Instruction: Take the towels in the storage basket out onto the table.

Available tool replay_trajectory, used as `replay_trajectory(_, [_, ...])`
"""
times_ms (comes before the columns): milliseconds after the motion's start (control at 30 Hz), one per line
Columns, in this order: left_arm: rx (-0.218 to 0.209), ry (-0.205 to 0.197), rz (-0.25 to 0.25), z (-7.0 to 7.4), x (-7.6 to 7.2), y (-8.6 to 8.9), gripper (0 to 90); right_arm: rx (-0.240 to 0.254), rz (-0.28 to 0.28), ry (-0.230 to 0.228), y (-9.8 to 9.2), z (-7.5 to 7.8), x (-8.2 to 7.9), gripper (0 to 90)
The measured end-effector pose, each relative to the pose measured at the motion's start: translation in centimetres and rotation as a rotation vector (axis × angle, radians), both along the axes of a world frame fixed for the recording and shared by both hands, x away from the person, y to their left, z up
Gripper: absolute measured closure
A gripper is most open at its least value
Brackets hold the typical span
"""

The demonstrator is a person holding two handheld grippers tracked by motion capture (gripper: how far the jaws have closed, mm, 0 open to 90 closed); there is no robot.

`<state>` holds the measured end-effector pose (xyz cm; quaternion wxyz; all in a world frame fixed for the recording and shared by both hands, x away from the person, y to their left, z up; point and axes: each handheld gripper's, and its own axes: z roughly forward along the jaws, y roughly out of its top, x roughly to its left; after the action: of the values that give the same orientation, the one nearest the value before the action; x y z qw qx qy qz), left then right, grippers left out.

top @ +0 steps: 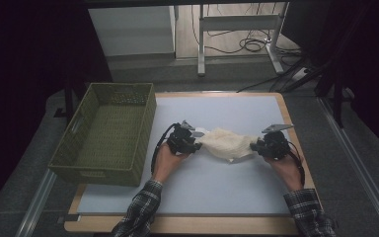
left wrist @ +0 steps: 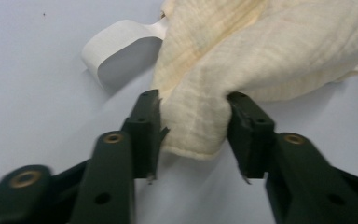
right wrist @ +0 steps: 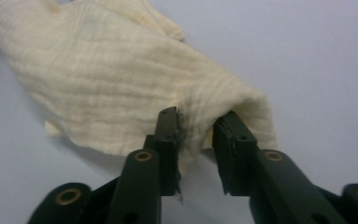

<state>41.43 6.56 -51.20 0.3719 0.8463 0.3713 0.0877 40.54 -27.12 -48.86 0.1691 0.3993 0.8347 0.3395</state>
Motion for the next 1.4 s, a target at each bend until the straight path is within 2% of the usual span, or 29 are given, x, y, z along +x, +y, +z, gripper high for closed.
replay_trajectory(67, [-0.029, -0.007, -0.018, 0.4, -0.6, 0.1, 50.4, 0.011, -0.01, -0.004, -0.4, 0.2, -0.1, 65.9])
replay_trajectory(133, [-0.035, -0.012, -0.039, 0.6, -1.0, -0.1, 47.2, 0.02, -0.022, -0.007, -0.9, 0.4, -0.1, 64.6])
replay_trajectory(233, [0.001, -0.017, -0.064, 0.2, -1.4, -1.2, 47.4, 0.046, -0.03, 0.016, -1.4, 0.4, 0.1, 74.3])
replay_trajectory(300, [0.005, -0.007, -0.087, -0.3, -1.4, -1.8, 65.5, 0.053, -0.023, 0.03, -1.3, 0.2, 0.0, 84.1])
replay_trajectory(367, [0.006, 0.003, -0.107, -0.3, -1.4, -1.8, 83.9, 0.041, -0.007, 0.025, -1.0, 0.1, -0.4, 86.4])
replay_trajectory(400, [-0.003, 0.005, -0.112, -0.2, -1.6, -1.7, 85.2, 0.038, 0.004, 0.016, -0.9, 0.3, -0.7, 86.5])
replay_trajectory(500, [-0.022, 0.002, -0.135, 1.2, -2.6, -0.9, 85.5, 0.037, 0.03, -0.013, -0.9, 1.4, -2.1, 86.4])
replay_trajectory(533, [-0.045, 0.012, -0.158, 2.2, -3.5, -0.2, 84.1, 0.052, 0.048, -0.028, -1.1, 2.5, -3.7, 86.4])
replay_trajectory(567, [-0.045, 0.012, -0.158, 2.2, -3.5, -0.2, 83.6, 0.052, 0.048, -0.028, -1.1, 2.5, -3.7, 86.4])
replay_trajectory(600, [-0.06, 0.008, -0.186, 3.5, -4.7, 0.6, 83.3, 0.045, 0.066, -0.044, -1.3, 3.5, -5.0, 86.3])
replay_trajectory(633, [-0.055, 0.013, -0.202, 4.3, -5.2, 1.0, 82.6, 0.041, 0.073, -0.05, -1.4, 4.0, -5.8, 86.0])
replay_trajectory(667, [-0.055, 0.013, -0.202, 4.3, -5.2, 1.0, 81.4, 0.041, 0.073, -0.05, -1.4, 4.0, -5.8, 86.0])
replay_trajectory(700, [-0.051, -0.002, -0.206, 5.6, -5.7, 1.5, 80.3, 0.037, 0.086, -0.065, -1.5, 5.2, -7.0, 85.0])
replay_trajectory(733, [-0.051, -0.002, -0.206, 5.6, -5.7, 1.5, 78.8, 0.038, 0.091, -0.071, -1.6, 5.7, -7.3, 83.5])
replay_trajectory(767, [-0.045, -0.009, -0.194, 6.1, -5.4, 1.6, 75.6, 0.04, 0.091, -0.068, -1.5, 6.1, -7.3, 81.2])
replay_trajectory(833, [0.029, -0.035, -0.125, 6.1, -3.4, 0.9, 65.1, 0.024, 0.071, -0.076, -1.0, 6.3, -6.6, 77.4])
replay_trajectory(900, [0.089, -0.018, -0.085, 4.7, -1.4, 0.3, 59.5, 0.005, 0.051, -0.049, -0.4, 5.4, -5.1, 71.0])
replay_trajectory(933, [0.099, 0.001, -0.073, 3.8, -0.4, 0.1, 56.9, -0.004, 0.036, -0.036, -0.2, 4.7, -4.2, 69.6])
replay_trajectory(967, [0.099, 0.001, -0.073, 3.8, -0.4, 0.1, 56.2, -0.015, 0.019, -0.023, -0.1, 4.0, -3.4, 68.9])
replay_trajectory(1000, [0.1, 0.017, -0.059, 3.0, 0.4, 0.1, 56.2, -0.015, 0.019, -0.023, -0.1, 4.0, -3.4, 68.9])
replay_trajectory(1033, [0.111, 0.035, -0.019, 1.8, 1.5, 0.3, 52.2, -0.006, -0.006, -0.01, -0.2, 2.8, -2.1, 66.6])
replay_trajectory(1067, [0.111, 0.035, -0.019, 1.8, 1.5, 0.3, 50.4, -0.006, -0.006, -0.01, -0.2, 2.8, -2.1, 66.6])
replay_trajectory(1100, [0.107, 0.036, -0.001, 1.5, 1.7, 0.6, 49.5, 0.022, -0.03, 0.002, -0.7, 2.1, -1.4, 64.3])
replay_trajectory(1167, [0.089, 0.044, 0.009, 1.2, 1.6, 1.2, 46.9, 0.024, -0.04, 0.006, -1.0, 2.0, -1.2, 63.9])
replay_trajectory(1233, [0.084, 0.033, 0.021, 1.4, 0.9, 1.6, 43.9, 0.018, -0.044, 0.005, -1.6, 1.9, -1.3, 63.5])
replay_trajectory(1300, [0.045, 0.017, 0.015, 2.2, -0.6, 2.2, 40.7, 0.041, -0.053, 0.007, -2.5, 2.2, -1.9, 63.5])
replay_trajectory(1333, [0.045, 0.017, 0.015, 2.2, -0.6, 2.2, 40.4, 0.041, -0.053, 0.007, -2.5, 2.2, -1.9, 63.5])
replay_trajectory(1367, [0.036, -0.001, 0.014, 2.7, -1.8, 2.4, 40.2, 0.049, -0.04, 0.001, -2.9, 2.4, -2.8, 63.5])
replay_trajectory(1400, [0.036, -0.001, 0.014, 2.7, -1.8, 2.4, 39.8, 0.049, -0.04, 0.001, -2.9, 2.4, -2.8, 63.5])
